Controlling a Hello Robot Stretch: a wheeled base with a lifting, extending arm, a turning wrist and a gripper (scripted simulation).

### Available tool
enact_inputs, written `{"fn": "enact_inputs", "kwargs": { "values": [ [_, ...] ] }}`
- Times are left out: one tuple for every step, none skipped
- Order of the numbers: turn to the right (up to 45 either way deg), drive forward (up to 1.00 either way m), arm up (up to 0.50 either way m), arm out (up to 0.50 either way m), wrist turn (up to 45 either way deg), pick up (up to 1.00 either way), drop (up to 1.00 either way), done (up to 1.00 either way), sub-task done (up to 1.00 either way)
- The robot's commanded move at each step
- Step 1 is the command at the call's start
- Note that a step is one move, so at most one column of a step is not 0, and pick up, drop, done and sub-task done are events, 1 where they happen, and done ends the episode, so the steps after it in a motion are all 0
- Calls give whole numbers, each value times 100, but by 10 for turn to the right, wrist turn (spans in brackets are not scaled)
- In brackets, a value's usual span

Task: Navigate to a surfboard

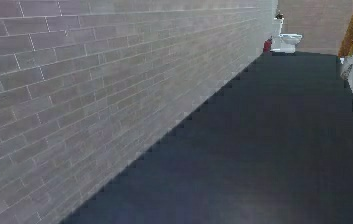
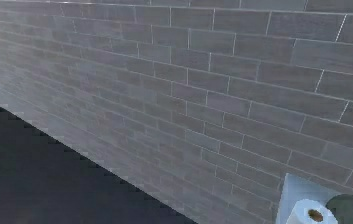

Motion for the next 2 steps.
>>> {"fn": "enact_inputs", "kwargs": {
  "values": [
    [0, 20, 0, 0, 0, 0, 0, 0, 0],
    [330, 0, 0, 0, 0, 0, 0, 0, 0]
  ]
}}
